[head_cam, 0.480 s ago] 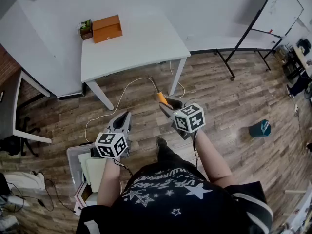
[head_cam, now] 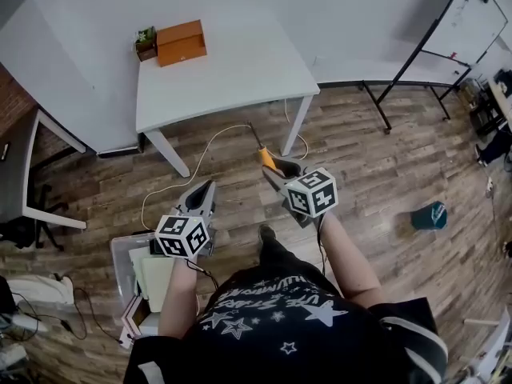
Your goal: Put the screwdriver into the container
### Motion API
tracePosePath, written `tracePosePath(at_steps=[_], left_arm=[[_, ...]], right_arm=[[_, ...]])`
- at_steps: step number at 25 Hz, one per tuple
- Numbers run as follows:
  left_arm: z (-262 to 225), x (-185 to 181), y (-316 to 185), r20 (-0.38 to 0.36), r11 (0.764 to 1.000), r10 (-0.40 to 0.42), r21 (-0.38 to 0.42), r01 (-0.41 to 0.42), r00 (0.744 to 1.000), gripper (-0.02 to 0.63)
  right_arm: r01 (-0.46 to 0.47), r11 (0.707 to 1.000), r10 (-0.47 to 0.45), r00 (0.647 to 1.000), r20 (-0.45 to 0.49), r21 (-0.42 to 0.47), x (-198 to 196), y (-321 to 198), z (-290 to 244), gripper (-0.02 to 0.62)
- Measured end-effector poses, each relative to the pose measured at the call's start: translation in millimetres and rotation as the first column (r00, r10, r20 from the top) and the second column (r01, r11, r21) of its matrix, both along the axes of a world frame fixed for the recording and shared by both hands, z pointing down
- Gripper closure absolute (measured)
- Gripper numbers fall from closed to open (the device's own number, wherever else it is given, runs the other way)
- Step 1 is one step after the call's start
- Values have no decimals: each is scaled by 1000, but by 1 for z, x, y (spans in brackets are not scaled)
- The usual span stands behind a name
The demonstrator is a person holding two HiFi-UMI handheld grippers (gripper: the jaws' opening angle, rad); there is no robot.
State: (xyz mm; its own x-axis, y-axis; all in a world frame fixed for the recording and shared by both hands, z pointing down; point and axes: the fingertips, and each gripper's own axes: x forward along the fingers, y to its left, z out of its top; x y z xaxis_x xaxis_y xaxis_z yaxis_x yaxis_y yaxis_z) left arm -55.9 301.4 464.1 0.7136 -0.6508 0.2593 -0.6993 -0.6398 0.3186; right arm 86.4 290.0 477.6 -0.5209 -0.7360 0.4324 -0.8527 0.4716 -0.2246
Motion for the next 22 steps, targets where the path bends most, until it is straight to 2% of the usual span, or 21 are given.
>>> tracePosePath(at_steps=[10,16,22], left_arm=[[3,31,-53,36,1000,-29,-4,29,999,584],[-6,59,-109,45,996,-86,22,85,995,584],[-10,80,-146,23,989,-149,25,148,989,584]], right_arm=[[19,1000,-20,999,45,24,33,-64,-2,465],[42,997,-45,997,60,58,70,-121,-9,465],[54,998,-57,995,84,39,102,-160,-6,465]])
